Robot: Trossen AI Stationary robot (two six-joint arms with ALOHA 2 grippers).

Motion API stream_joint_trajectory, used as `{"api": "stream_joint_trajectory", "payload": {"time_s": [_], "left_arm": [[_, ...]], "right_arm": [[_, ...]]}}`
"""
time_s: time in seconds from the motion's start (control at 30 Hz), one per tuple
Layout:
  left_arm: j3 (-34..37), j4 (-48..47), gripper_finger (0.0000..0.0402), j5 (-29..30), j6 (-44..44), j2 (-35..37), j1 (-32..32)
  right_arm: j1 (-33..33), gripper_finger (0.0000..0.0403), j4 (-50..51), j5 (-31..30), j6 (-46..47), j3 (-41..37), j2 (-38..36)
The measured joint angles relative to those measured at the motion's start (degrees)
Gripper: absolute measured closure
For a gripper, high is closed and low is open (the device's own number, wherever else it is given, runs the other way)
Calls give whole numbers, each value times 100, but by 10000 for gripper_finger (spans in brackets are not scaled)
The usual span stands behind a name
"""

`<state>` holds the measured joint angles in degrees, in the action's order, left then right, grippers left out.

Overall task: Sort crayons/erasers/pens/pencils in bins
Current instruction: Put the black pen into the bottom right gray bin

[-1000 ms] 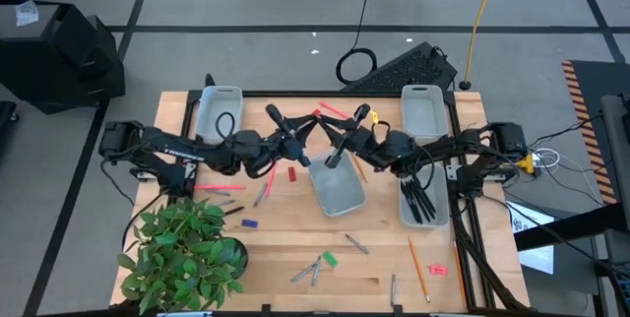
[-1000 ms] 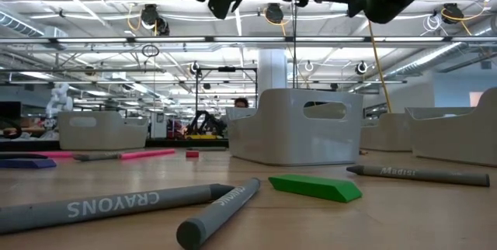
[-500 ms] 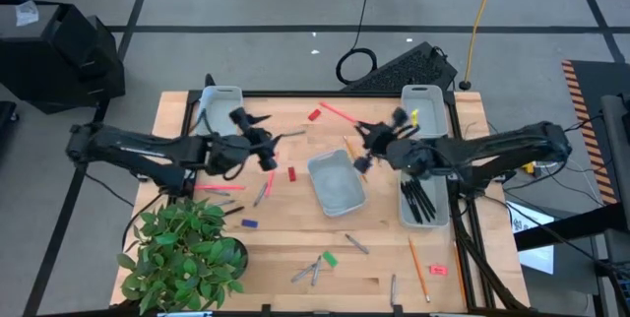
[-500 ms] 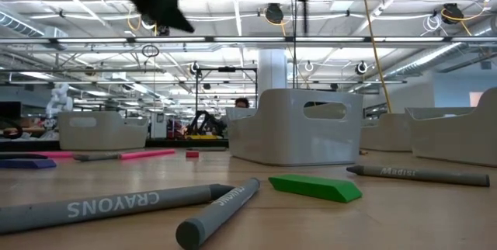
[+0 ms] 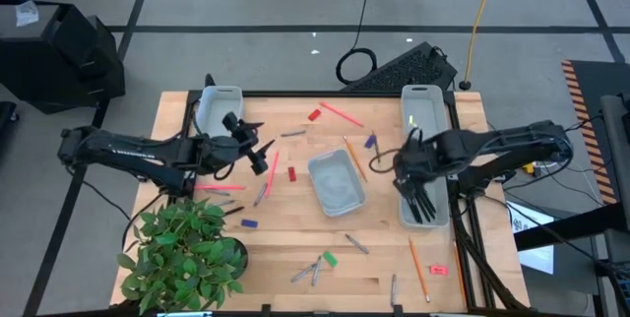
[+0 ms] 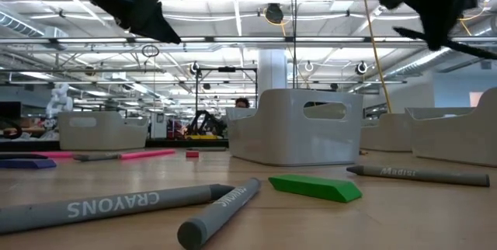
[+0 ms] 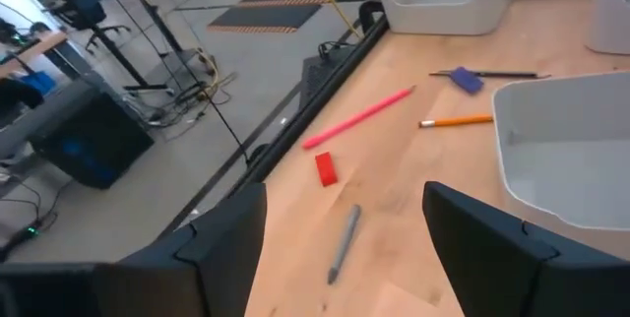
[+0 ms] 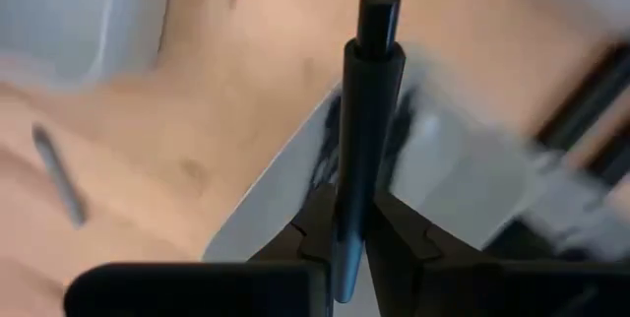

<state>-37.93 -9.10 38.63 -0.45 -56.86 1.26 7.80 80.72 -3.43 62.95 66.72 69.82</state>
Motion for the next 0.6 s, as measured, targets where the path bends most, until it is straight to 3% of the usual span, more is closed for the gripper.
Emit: {"api": "stream_joint_trajectory", "payload": {"time_s": [0.17, 0.37, 0.5, 0.6], "left_arm": [[0, -315, 128, -60, -424, 2, 261], [-164, -761, 128, -203, -904, -13, 840], [-617, -2013, 128, -768, -1503, -117, 997], [-976, -3332, 128, -1390, -2165, -187, 1033]], "right_arm": [[63, 372, -855, 1101, 319, -1382, -231], [59, 373, -2093, 1461, 675, -2624, -557], [63, 350, -2400, 1539, 704, -3078, -566], [91, 326, -2416, 1167, 598, -3182, -566]]}}
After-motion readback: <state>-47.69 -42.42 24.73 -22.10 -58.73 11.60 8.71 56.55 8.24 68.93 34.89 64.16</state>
